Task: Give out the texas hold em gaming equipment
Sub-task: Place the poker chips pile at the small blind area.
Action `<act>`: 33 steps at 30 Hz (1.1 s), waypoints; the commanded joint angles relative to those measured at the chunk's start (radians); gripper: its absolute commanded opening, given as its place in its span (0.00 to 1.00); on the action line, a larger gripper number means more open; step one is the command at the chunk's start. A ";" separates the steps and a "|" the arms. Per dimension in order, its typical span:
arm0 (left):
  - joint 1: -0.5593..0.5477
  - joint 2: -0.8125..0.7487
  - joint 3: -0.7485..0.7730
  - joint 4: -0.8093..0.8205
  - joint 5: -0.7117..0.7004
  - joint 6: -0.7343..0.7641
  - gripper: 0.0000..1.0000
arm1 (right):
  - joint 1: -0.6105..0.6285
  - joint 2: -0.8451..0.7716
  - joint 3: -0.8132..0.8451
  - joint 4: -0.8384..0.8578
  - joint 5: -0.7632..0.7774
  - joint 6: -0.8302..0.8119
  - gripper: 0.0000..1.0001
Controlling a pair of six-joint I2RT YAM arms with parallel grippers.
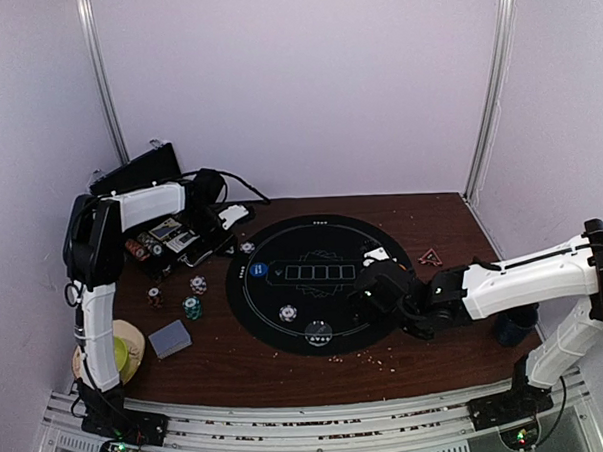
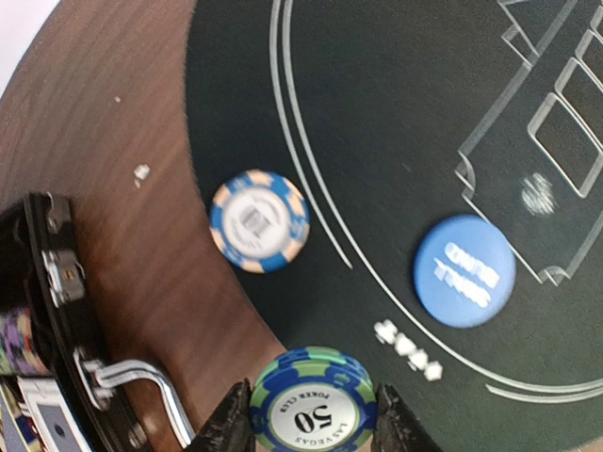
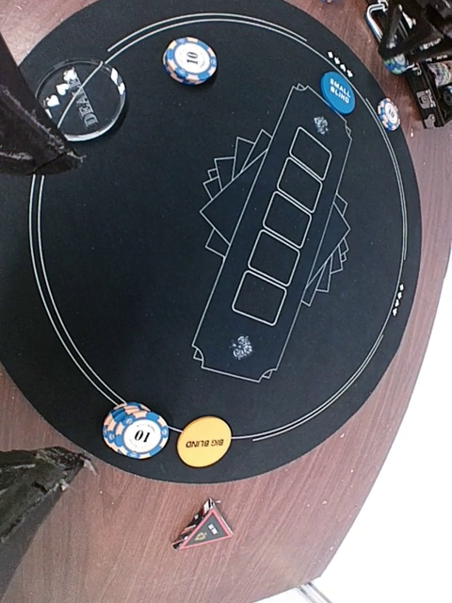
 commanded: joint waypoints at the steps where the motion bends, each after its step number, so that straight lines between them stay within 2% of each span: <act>1: -0.007 0.051 0.105 -0.004 -0.013 -0.021 0.37 | -0.007 0.022 -0.004 0.004 0.030 0.009 1.00; 21: -0.026 0.204 0.172 -0.017 -0.057 -0.054 0.36 | -0.008 0.015 -0.007 0.002 0.033 0.013 1.00; 33: -0.026 0.231 0.189 0.015 -0.073 -0.059 0.37 | -0.008 0.017 -0.006 0.002 0.034 0.013 1.00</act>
